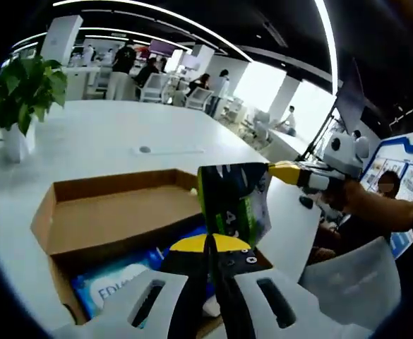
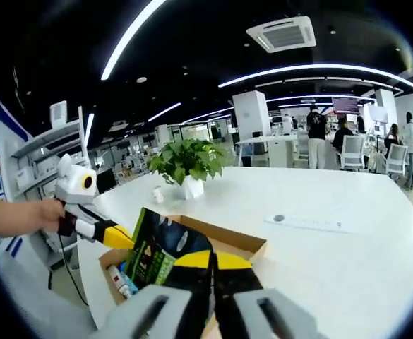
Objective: Operate the shoe box by opening the lid, removing the specified soft item, and placing it in the target area until the item is outside and the box remains undamaged.
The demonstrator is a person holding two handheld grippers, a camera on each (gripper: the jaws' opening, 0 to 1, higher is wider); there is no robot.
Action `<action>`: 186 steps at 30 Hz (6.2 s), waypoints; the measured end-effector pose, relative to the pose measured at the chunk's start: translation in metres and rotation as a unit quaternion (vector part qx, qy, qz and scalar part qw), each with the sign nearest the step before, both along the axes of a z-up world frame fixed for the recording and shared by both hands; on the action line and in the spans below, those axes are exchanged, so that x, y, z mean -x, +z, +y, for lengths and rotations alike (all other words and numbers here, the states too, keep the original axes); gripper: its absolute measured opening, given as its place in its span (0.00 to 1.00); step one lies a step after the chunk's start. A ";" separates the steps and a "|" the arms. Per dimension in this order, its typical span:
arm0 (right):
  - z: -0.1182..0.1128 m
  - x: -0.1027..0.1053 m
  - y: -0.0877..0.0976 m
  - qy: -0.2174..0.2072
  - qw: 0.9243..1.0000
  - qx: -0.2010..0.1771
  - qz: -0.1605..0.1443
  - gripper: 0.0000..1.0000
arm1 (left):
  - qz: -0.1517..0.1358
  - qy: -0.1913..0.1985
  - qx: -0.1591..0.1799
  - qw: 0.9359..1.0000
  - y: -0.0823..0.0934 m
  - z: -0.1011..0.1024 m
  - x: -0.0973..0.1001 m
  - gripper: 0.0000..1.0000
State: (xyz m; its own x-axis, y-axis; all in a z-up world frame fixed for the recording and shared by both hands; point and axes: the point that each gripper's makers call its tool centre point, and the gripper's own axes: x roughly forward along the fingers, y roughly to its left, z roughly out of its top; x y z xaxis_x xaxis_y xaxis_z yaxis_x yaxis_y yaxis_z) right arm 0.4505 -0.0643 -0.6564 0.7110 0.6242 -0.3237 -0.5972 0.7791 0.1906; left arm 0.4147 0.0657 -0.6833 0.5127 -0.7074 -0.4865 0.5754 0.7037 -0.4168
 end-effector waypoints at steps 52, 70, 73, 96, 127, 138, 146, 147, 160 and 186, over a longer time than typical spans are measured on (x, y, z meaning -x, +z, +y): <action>-0.143 -0.029 -0.073 -0.109 0.990 0.073 0.054 0.00 | 0.086 -0.010 -0.003 0.996 -0.057 -0.138 -0.031 0.00; -0.158 -0.040 -0.100 -0.111 0.985 0.103 0.082 0.00 | 0.086 -0.017 -0.070 0.994 -0.086 -0.155 -0.036 0.00; -0.160 -0.040 -0.110 -0.110 0.984 0.110 0.089 0.00 | 0.085 -0.028 -0.091 0.992 -0.092 -0.158 -0.033 0.00; -0.166 -0.045 -0.140 -0.090 0.980 0.151 0.095 0.00 | 0.015 -0.089 -0.225 0.970 -0.118 -0.163 -0.040 0.00; -0.170 -0.053 -0.169 -0.085 0.978 0.156 0.108 0.00 | -0.043 -0.191 -0.354 0.914 -0.149 -0.174 -0.046 0.00; -0.174 -0.052 -0.173 -0.077 0.978 0.162 0.109 0.00 | -0.071 -0.244 -0.393 0.884 -0.165 -0.178 -0.043 0.01; -0.174 -0.052 -0.178 -0.088 0.977 0.155 0.116 0.00 | -0.055 -0.240 -0.385 0.890 -0.166 -0.176 -0.048 0.02; -0.174 -0.052 -0.178 -0.089 0.977 0.155 0.118 0.00 | -0.058 -0.239 -0.385 0.889 -0.165 -0.176 -0.049 0.02; -0.182 -0.053 -0.186 -0.134 0.971 0.139 0.142 0.00 | -0.076 -0.233 -0.374 0.895 -0.137 -0.172 -0.046 0.05; -0.180 -0.039 -0.151 -0.138 0.971 0.143 0.131 0.27 | -0.051 -0.145 -0.255 0.955 -0.075 -0.154 -0.026 0.18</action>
State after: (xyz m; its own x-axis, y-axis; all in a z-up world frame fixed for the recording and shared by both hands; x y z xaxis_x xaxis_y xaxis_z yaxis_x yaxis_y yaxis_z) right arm 0.4899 -0.2440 -0.8078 0.7078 0.2789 -0.6490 -0.3182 0.9461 0.0595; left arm 0.4404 -0.0879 -0.7579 0.3944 -0.5109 -0.7638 0.7956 0.6058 0.0056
